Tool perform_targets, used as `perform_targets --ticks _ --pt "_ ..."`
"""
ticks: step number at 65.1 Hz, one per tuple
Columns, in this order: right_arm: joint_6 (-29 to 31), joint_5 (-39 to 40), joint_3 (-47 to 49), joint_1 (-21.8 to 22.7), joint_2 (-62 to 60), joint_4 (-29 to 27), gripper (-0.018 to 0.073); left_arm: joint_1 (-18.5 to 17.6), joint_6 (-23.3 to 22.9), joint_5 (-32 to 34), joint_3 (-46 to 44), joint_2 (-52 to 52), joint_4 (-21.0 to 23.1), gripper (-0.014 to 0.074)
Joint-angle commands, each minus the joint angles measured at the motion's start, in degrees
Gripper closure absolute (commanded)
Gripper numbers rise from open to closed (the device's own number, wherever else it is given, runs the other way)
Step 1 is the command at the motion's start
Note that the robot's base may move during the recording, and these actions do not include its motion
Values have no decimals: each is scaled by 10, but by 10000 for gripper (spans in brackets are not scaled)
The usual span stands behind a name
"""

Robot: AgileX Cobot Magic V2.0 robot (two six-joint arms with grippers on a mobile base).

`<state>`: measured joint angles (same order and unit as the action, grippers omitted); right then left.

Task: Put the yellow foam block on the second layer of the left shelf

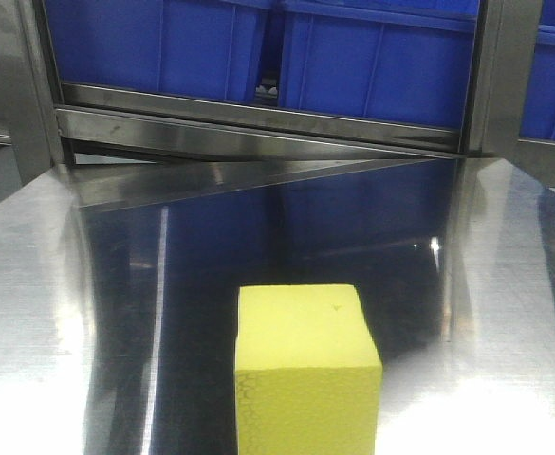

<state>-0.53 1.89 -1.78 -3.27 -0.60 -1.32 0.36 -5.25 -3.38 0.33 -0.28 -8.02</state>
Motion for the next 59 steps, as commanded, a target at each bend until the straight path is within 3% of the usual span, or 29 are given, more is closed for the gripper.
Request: perform_targets --ticks 1,27,46,59 --pt "2 52 13 2 -11 5 495 -2 -3 47 14 -12 4 460" --pt "5 48 13 2 -11 5 495 -2 -3 47 14 -12 4 460" --pt "5 -135 110 -1 21 5 495 -2 -3 47 14 -12 4 460" --pt "56 -188 169 -12 100 5 495 -2 -3 47 14 -12 4 460"
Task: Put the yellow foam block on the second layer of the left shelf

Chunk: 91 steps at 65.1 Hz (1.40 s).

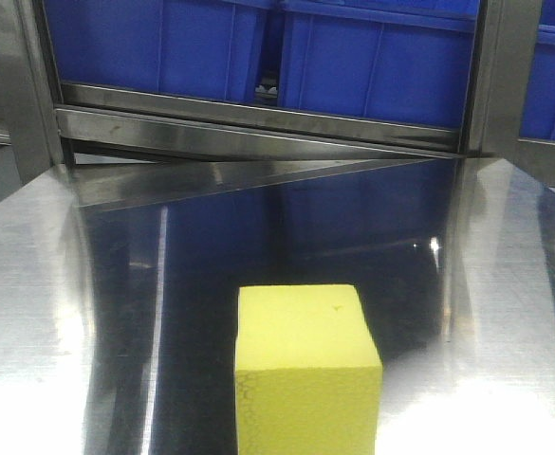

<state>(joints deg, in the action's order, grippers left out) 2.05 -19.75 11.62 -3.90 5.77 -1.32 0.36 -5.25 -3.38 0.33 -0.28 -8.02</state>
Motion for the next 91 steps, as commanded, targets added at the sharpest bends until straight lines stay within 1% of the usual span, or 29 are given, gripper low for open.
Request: perform_targets --ticks 1,8,17,25,29,32,34,39,40,43,44,48,52,58,68,73,77,86,91 --pt "38 28 37 -9 44 5 495 -2 -3 47 14 -12 4 460" --pt "40 39 53 -30 89 4 495 -2 -3 47 14 -12 4 460" --pt "-1 69 78 -69 138 0 495 -2 -3 47 14 -12 4 460" --pt "-43 49 106 -102 188 1 494 -2 -3 47 14 -12 4 460" --pt "-51 42 118 -118 212 1 487 -2 -3 47 14 -12 4 460" --pt "-53 35 127 -132 232 1 462 -2 -3 47 14 -12 4 460" --pt "-53 31 132 -143 246 1 434 -2 -3 47 14 -12 4 460" --pt "-54 23 149 -164 272 1 298 -2 -3 47 14 -12 4 460" --pt "-55 21 153 -170 280 1 244 -2 -3 47 14 -12 4 460" --pt "-61 14 163 -183 298 2 122 -2 -3 47 14 -12 4 460" --pt "-65 12 166 -187 303 3 60 -2 -3 47 14 -12 4 460" --pt "-89 0 182 -200 326 7 -92 -2 -3 47 14 -12 4 460" --pt "-120 -19 198 -212 351 10 -65 -2 -3 47 14 -12 4 460" --pt "-179 -69 234 -231 385 26 -64 -2 -3 47 14 -12 4 460" --pt "-326 -214 308 -279 458 53 -64 -2 -3 47 14 -12 4 460" --pt "-388 -279 344 -313 503 63 -64 -2 -3 47 14 -12 4 460" --pt "-427 -327 374 -335 534 64 -64 -2 -3 47 14 -12 4 460" --pt "-478 -390 441 -388 613 64 -64 -2 -3 47 14 -12 4 460" --pt "-480 -409 479 -418 654 64 -64 -2 -3 47 14 -12 4 460"
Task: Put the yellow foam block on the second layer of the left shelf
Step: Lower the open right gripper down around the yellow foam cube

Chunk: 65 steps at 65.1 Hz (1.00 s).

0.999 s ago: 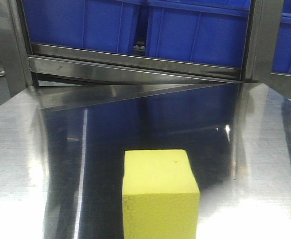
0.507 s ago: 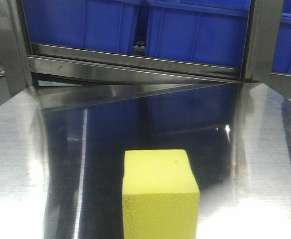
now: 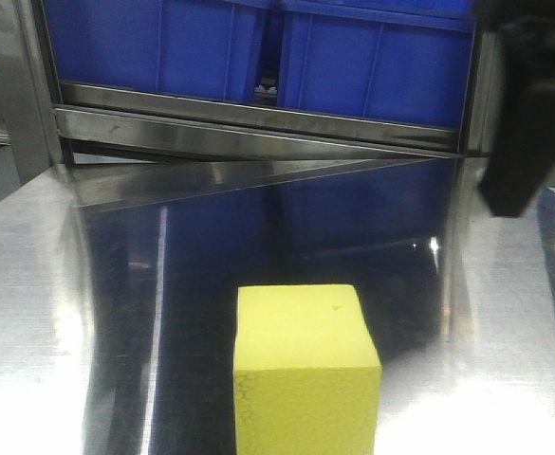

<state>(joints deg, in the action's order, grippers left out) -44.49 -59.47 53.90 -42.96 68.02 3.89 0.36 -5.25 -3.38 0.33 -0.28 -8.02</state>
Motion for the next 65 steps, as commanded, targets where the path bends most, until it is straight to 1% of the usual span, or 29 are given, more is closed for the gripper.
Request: perform_targets --ticks 1,8,17,25,33,46,56,65 --pt "-14 -14 63 -32 39 11 -64 -2 -3 47 14 -12 4 460" --pt "-18 -30 111 -61 87 5 -64 -2 -3 47 14 -12 4 460" --pt "-50 -33 161 -91 143 4 -64 -2 -3 47 14 -12 4 460" --pt "-59 -33 187 -113 176 4 -64 -2 -3 47 14 -12 4 460" --pt "-59 -28 189 -130 188 3 -64 -2 -3 47 14 -12 4 460" --pt "-60 -13 189 -151 198 3 -64 -2 -3 47 14 -12 4 460" --pt "-64 -10 188 -154 210 2 -64 -2 -3 47 14 -12 4 460" --pt "-84 -10 188 -155 218 2 -64 -2 -3 47 14 -12 4 460"
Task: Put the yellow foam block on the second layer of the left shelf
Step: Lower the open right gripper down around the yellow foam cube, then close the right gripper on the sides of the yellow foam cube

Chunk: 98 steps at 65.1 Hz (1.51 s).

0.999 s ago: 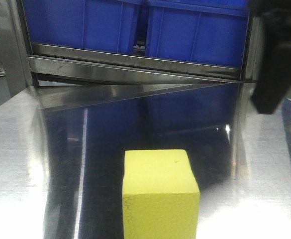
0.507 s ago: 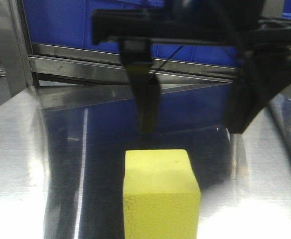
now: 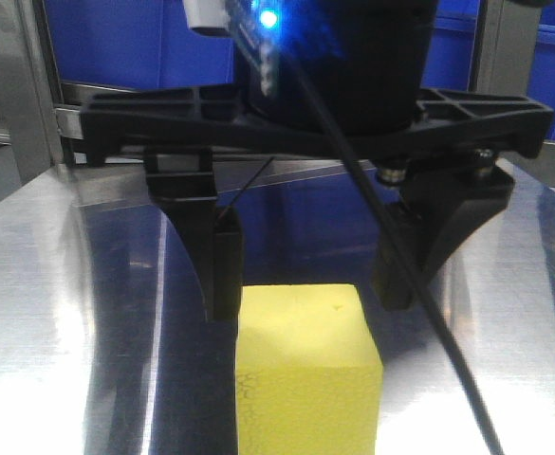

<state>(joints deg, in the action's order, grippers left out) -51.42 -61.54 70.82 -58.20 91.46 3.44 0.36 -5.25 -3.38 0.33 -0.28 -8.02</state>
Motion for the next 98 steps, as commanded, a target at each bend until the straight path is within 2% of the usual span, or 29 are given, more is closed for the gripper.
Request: perform_targets --ticks 1,64,78,98 --pt "-17 11 19 -2 -16 7 -64 -2 -3 47 14 -12 4 460" --pt "-29 16 17 -5 26 7 -64 -2 -3 47 14 -12 4 460" --pt "-30 68 -12 -5 27 6 -64 -2 -3 47 14 -12 4 460" --pt "-29 73 -24 -4 35 6 -64 -2 -3 47 14 -12 4 460"
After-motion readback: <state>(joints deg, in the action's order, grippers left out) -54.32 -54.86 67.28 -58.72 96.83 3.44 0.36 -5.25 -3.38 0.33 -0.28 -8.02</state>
